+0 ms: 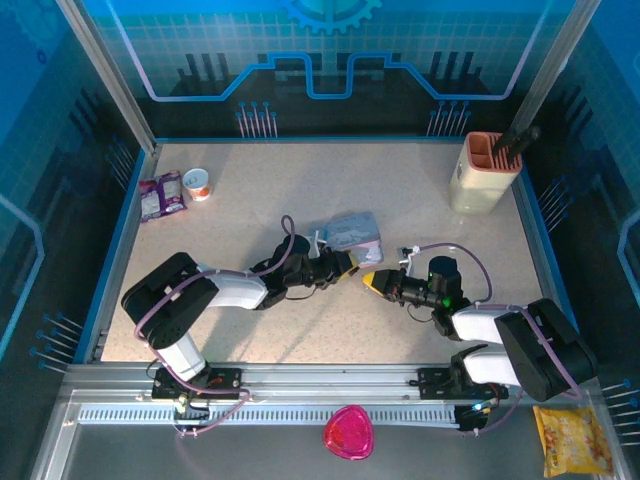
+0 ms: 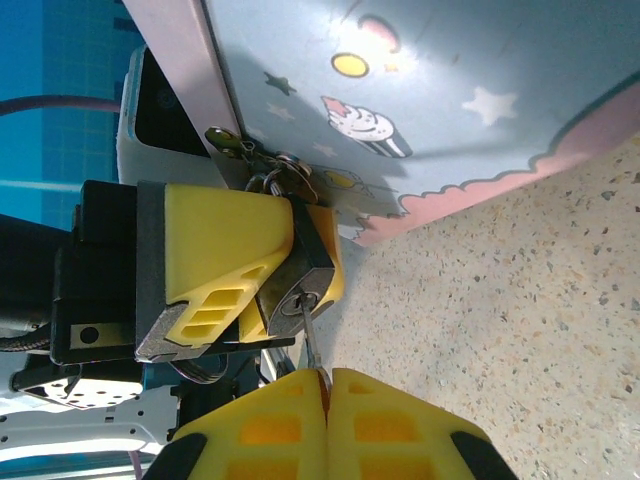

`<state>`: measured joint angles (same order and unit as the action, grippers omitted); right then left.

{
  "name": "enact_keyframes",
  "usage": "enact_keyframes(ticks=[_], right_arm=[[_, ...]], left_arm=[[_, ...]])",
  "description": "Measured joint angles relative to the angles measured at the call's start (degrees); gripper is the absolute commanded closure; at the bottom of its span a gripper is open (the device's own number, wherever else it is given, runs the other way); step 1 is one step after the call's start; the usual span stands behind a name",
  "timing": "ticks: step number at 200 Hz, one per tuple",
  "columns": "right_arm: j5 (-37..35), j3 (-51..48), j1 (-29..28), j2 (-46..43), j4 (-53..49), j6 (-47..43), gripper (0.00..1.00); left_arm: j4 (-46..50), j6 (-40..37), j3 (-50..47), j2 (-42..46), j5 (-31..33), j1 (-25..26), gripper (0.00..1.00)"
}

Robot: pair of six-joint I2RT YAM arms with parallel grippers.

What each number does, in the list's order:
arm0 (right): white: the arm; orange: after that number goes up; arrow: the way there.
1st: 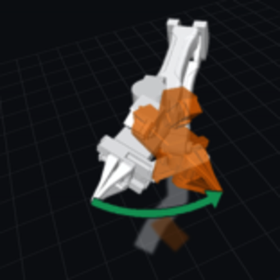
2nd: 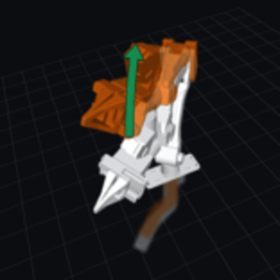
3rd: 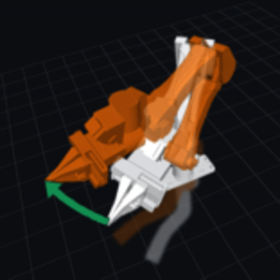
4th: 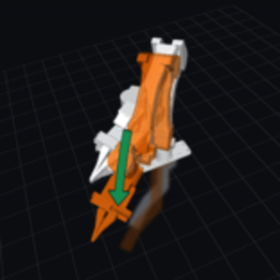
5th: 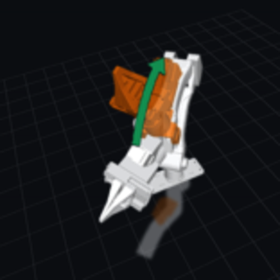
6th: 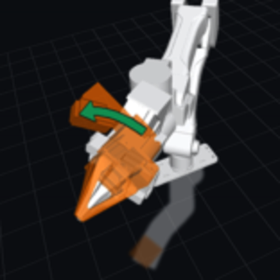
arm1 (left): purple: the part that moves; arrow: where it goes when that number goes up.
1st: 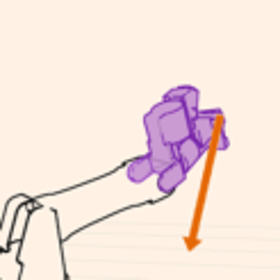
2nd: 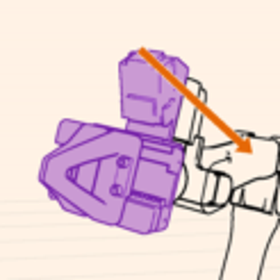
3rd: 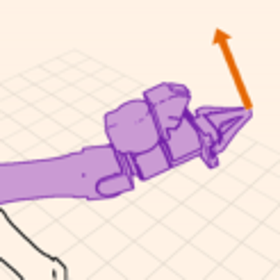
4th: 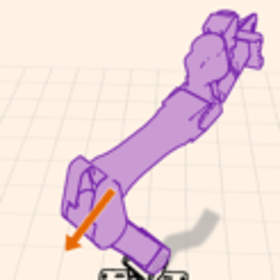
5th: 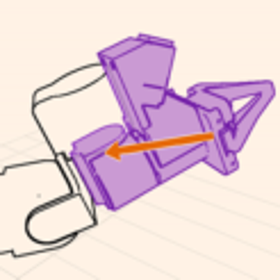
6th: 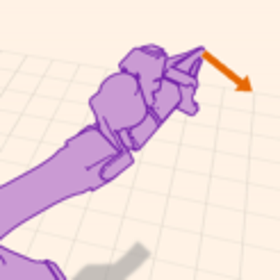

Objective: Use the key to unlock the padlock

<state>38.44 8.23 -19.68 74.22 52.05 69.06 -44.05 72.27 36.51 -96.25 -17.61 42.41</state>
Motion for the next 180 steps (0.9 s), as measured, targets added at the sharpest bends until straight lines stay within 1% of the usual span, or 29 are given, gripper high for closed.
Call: enact_keyframes(ticks=[54,123,180], right_arm=[[0.17,0.0,0.52,0.42,2.23,1.07,1.0],[0.02,-0.63,1.03,0.72,4.02,2.64,1.0],[1.29,-0.79,1.92,4.0,8.9,5.51,1.0]], left_arm=[[-3.69,2.62,-0.59,-0.44,1.42,0.39,1.0],[-5.2,2.89,-0.63,-1.11,3.1,1.11,1.0],[-6.51,4.09,-0.63,-1.73,4.0,1.31,1.0]])
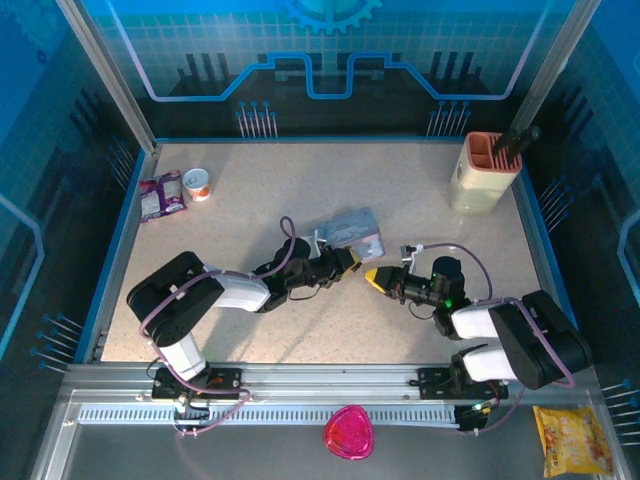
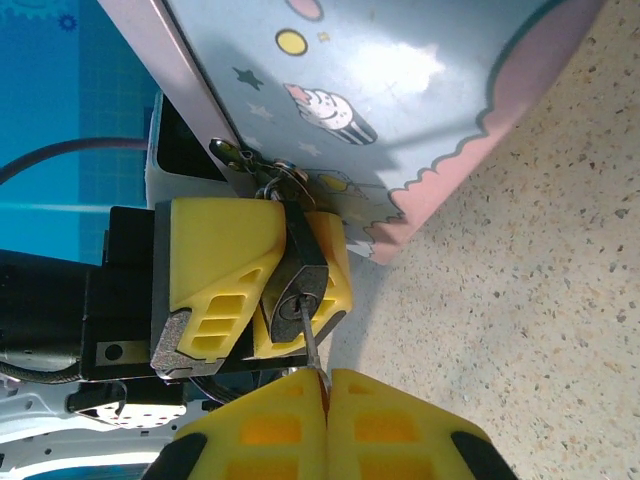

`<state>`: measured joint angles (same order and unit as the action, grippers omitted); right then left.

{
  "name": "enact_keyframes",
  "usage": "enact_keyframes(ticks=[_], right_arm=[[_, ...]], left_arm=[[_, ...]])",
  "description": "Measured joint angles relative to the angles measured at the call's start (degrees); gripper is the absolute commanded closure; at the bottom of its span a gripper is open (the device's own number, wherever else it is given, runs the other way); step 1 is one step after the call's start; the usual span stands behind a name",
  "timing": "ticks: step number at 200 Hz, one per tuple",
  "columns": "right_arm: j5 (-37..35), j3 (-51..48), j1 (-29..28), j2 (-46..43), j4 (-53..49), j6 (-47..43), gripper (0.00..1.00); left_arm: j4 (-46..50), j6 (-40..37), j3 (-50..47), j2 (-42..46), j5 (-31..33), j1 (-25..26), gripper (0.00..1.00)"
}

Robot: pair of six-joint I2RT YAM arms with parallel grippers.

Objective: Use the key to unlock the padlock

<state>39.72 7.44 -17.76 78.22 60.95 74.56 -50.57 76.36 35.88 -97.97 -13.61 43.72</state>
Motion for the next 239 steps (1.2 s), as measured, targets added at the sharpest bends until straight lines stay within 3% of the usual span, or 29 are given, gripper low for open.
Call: enact_keyframes(ticks=[86,239], right_arm=[[-0.04,0.0,0.17,0.72,1.2,0.92,1.0],[-0.87,0.15,0.07,-4.68,-6.78,-0.66,1.0]], left_arm=[[-1.38,0.24,0.02,-0.7,1.03,0.28,1.0],[-2.05,0.07,0.13,-1.46,1.86,1.33,1.0]])
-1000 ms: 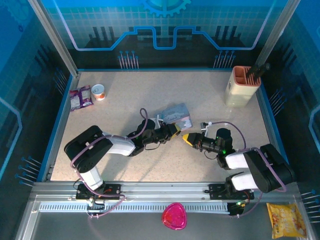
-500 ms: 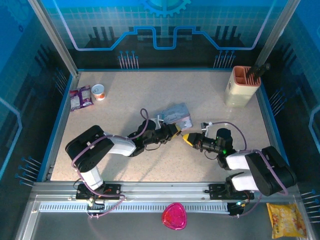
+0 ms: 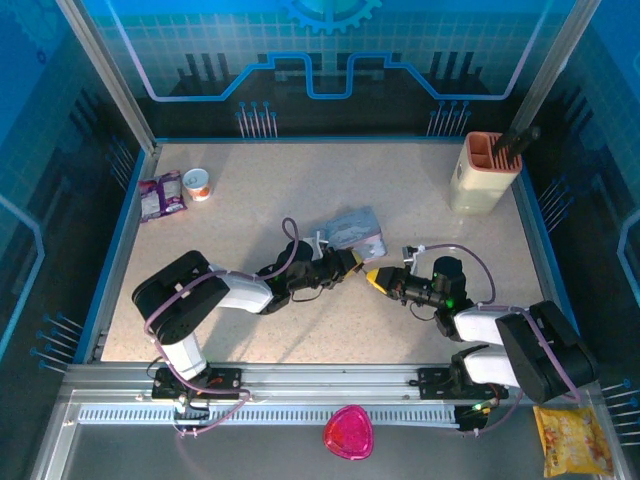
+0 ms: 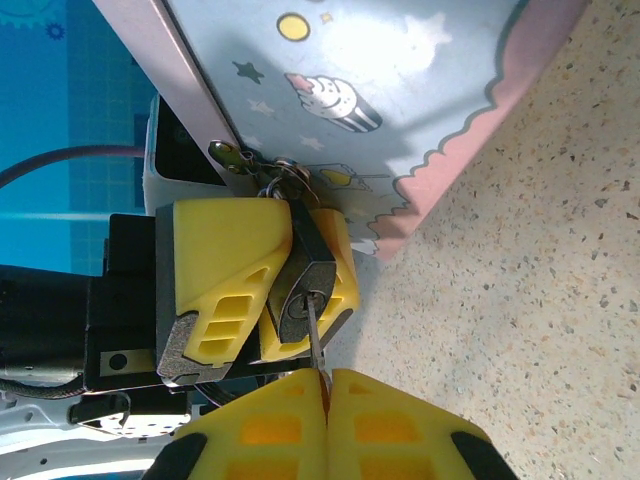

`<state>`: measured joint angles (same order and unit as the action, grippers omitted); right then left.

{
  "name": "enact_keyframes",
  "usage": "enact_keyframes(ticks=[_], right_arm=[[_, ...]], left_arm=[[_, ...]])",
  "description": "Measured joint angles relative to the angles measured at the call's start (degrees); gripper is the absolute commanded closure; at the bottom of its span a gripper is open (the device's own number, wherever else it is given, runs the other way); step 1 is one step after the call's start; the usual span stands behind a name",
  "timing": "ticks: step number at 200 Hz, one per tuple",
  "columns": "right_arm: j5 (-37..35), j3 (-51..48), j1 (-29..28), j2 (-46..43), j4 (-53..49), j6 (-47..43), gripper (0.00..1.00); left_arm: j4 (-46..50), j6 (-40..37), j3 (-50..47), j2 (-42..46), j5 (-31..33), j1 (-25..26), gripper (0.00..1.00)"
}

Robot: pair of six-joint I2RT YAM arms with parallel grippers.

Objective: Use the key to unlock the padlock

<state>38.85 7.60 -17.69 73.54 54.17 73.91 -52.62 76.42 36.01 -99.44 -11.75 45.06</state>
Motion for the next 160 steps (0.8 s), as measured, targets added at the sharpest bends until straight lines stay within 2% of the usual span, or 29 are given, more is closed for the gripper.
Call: enact_keyframes(ticks=[95,160], right_arm=[[0.94,0.39,-0.22,-0.04,-0.87,-0.42,1.0],[5.49,0.39,4.57,-0.61,-2.69,-1.29,1.0]], left_arm=[[0.61,-0.02,1.07,-0.5,2.12,1.29,1.0],[0.92,-0.04,1.36,-0.5,2.08,1.95,1.0]])
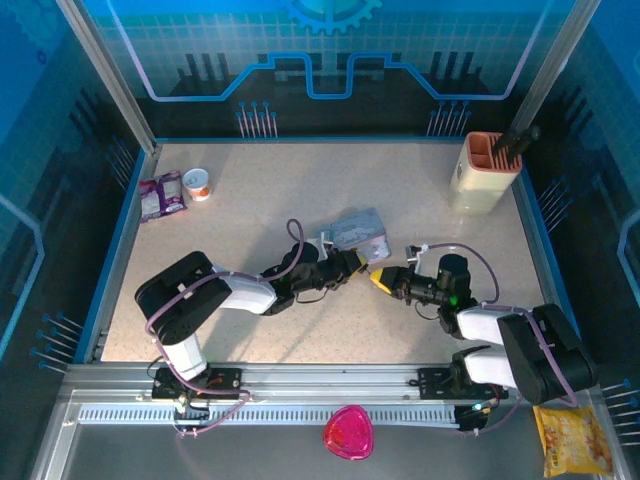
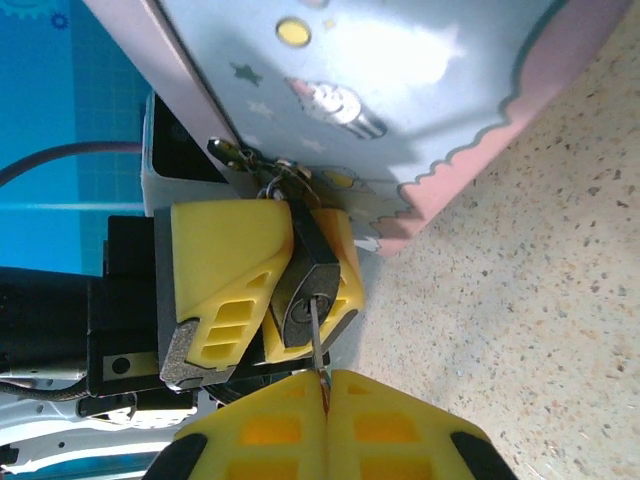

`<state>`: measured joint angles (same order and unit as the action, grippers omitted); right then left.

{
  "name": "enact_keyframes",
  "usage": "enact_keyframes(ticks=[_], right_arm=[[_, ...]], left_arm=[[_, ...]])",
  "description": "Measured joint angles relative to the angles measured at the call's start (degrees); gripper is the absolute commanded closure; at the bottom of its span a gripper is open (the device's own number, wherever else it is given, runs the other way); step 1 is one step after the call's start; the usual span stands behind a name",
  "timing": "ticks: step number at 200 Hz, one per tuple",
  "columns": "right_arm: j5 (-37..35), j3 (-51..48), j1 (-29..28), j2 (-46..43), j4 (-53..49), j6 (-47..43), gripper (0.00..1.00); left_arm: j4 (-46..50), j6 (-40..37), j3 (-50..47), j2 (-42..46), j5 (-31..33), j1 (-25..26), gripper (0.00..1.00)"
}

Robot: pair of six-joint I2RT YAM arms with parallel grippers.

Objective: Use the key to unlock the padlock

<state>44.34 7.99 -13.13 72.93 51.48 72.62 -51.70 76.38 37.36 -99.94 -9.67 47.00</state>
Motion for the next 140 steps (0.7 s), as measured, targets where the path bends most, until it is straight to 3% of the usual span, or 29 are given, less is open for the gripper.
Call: enact_keyframes(ticks=[140], right_arm=[[-4.76,0.0,-1.4,0.66,1.22,-0.22,1.0]], left_arm=[[1.25,0.42,0.5,0.0,1.27,0.11,1.0]])
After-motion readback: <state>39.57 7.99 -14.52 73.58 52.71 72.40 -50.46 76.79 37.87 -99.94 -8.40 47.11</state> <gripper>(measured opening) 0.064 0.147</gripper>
